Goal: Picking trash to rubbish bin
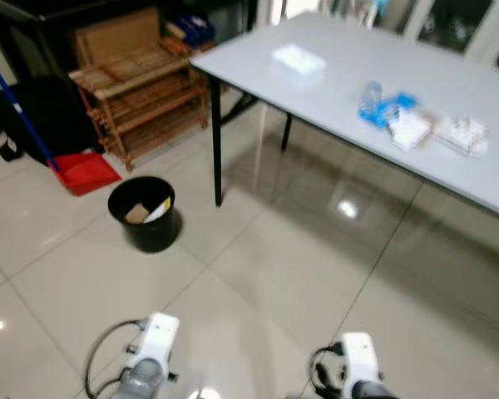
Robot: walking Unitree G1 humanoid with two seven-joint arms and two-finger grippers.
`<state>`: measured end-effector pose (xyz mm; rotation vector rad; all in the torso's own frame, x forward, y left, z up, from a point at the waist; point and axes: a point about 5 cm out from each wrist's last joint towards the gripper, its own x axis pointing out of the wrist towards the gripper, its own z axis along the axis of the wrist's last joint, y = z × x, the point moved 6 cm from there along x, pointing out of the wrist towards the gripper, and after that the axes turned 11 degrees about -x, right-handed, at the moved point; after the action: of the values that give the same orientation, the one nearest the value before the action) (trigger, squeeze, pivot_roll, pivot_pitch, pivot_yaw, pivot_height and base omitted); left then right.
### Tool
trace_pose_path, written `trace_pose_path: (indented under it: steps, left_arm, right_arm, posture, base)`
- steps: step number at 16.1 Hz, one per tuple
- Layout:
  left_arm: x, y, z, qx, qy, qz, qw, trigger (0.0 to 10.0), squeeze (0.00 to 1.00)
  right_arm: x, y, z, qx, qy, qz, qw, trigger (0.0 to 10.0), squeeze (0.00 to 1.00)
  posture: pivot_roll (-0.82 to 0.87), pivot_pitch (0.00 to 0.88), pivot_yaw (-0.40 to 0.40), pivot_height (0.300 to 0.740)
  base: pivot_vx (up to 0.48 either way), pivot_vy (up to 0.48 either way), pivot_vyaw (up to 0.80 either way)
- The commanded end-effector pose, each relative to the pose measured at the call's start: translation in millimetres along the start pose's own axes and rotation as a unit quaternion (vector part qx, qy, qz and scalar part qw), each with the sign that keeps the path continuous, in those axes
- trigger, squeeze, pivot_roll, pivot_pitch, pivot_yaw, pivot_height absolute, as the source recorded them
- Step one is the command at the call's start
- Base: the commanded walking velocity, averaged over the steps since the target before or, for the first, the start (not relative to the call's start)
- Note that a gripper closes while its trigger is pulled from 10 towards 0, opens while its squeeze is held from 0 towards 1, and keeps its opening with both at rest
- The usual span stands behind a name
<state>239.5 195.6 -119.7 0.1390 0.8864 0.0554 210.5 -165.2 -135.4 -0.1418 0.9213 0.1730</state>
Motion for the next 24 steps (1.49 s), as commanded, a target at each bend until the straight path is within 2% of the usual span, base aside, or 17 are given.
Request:
trace_pose_path:
  steps: [1, 5, 11, 24]
  left_arm:
    - [-2.1, 17.0, -13, -0.006, 0.018, 0.025, 1.000, 10.0, 0.00]
    - [-3.5, 12.7, -19, -0.023, 0.022, 0.029, 0.999, 10.0, 0.00]
    - [-4.2, 17.1, -22, -0.016, 0.028, 0.032, 0.999, 10.0, 0.00]
    - [-4.6, 17.0, -24, -0.016, 0.030, 0.031, 0.999, 10.0, 0.00]
  right_arm:
    - [2.3, 15.7, 6, -0.016, -0.006, 0.026, 1.000, 10.0, 0.00]
    - [3.9, 17.3, 13, -0.038, -0.011, 0.032, 0.999, 10.0, 0.00]
    - [4.8, 18.8, 16, -0.026, -0.012, 0.032, 0.999, 10.0, 0.00]
    - [4.9, 18.1, 17, -0.009, -0.015, 0.032, 0.999, 10.0, 0.00]
  posture:
    - [-0.01, 0.128, -0.077, 0.740]
    - [0.01, 0.130, -0.099, 0.740]
    - [0.01, 0.124, -0.084, 0.740]
    - [0.01, 0.122, -0.085, 0.740]
  base:
    - [0.360, 0.000, 0.00]
    - [0.362, 0.000, 0.60]
    - [0.359, 0.000, 0.80]
    - [0.354, 0.000, 0.00]
